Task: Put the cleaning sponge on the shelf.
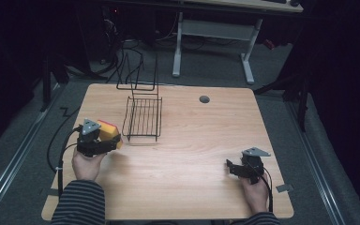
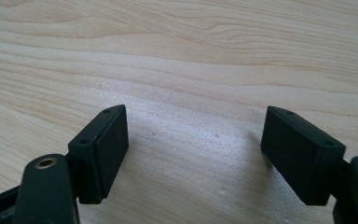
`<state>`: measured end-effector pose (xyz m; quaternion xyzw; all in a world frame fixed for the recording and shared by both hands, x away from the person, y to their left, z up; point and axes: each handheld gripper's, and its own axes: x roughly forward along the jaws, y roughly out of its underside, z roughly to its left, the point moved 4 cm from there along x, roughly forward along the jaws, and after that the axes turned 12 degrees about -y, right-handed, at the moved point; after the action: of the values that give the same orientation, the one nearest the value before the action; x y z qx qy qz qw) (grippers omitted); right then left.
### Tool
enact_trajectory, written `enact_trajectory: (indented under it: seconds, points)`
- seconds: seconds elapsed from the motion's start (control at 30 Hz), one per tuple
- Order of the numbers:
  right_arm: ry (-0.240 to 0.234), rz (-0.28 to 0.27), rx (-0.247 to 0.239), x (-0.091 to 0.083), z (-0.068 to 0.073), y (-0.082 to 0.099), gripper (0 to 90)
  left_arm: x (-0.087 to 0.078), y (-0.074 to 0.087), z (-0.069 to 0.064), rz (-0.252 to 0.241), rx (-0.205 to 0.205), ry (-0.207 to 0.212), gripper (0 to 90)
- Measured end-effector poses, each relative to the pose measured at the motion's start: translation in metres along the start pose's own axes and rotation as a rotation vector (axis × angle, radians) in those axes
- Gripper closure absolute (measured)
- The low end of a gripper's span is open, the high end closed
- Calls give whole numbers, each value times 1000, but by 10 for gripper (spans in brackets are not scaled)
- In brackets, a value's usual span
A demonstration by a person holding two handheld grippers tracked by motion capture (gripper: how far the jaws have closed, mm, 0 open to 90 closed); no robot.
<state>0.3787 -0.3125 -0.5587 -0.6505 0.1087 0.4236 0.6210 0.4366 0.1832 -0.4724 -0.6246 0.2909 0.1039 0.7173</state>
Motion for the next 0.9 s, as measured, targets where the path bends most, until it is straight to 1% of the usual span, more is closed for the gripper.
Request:
enact_trajectory:
  seconds: [0.03, 0.2, 0.27, 0.3, 0.43, 0.47, 0.67, 0.7, 0.83, 0.9]
  points:
    - [0, 0, 0, 0, 0, 0, 234, -1, -2, -2, -6, 3, 9, 239]
    - [0, 0, 0, 0, 0, 0, 234, -2, -10, -12, -7, 30, 33, 238]
    - [0, 0, 0, 0, 0, 0, 234, -1, -13, -15, -8, 24, 52, 238]
    - [0, 0, 0, 0, 0, 0, 234, -1, -15, -17, -7, 27, 52, 238]
    - [0, 0, 0, 0, 0, 0, 234, 1, -22, -26, -14, 42, 73, 238]
    - [0, 0, 0, 0, 0, 0, 234, 2, -24, -28, -18, 39, 82, 238]
    - [0, 1, -2, 0, 0, 0, 234, 8, -33, -39, -20, 71, 96, 238]
    - [0, 1, -2, 0, 0, 0, 234, 9, -35, -41, -21, 66, 102, 238]
    - [0, 0, 0, 0, 0, 0, 234, 15, -39, -44, -14, 68, 106, 238]
    - [0, 0, -1, 0, 0, 0, 234, 18, -41, -46, -11, 76, 106, 238]
